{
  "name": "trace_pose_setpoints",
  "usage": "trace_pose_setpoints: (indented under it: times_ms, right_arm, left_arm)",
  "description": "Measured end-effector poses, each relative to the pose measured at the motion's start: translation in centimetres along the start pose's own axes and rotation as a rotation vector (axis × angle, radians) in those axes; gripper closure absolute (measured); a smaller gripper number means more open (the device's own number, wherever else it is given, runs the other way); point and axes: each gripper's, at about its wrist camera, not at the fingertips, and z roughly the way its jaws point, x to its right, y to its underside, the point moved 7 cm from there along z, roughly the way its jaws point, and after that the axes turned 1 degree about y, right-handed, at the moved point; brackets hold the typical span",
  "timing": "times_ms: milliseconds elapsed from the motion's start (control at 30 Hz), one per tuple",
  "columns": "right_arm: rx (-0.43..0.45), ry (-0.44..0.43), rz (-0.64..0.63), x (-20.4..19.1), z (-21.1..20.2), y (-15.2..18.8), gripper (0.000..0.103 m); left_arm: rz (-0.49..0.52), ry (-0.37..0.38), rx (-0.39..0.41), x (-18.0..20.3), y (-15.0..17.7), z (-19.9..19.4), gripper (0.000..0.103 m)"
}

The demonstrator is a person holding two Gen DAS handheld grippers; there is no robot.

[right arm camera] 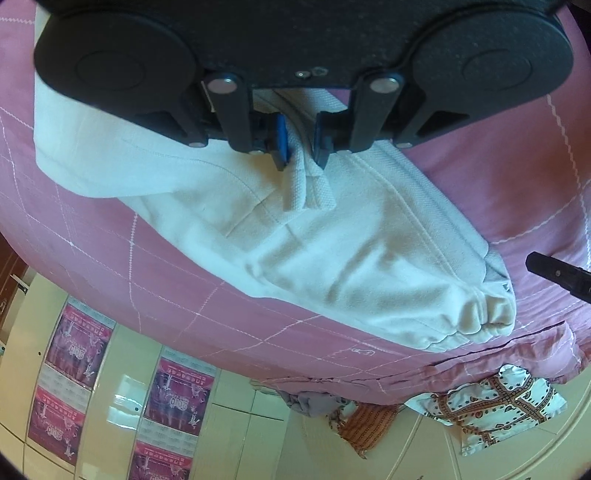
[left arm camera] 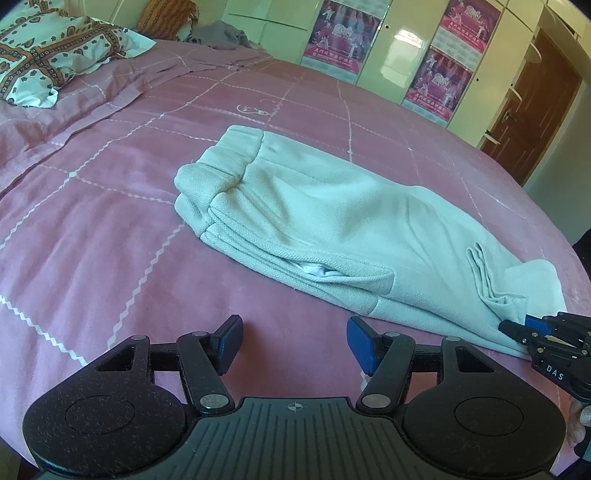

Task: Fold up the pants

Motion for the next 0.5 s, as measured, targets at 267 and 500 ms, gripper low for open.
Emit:
trace_pose_setpoints:
  times_ms: [267,500]
  right_arm:
    - [0.003,-0.094,0.025,-1.1,-0.9,0.0,0.065]
    - [0.137,-0.075,0.196,3.2,-5.5,-0.8,0.09]
  left_arm:
    - [0.02,-0.026,-0.017,0.3,0.1,0.1,0.041]
    - [0.047,-0.035,0.036,1.9,-0.4,-1.0,0.041]
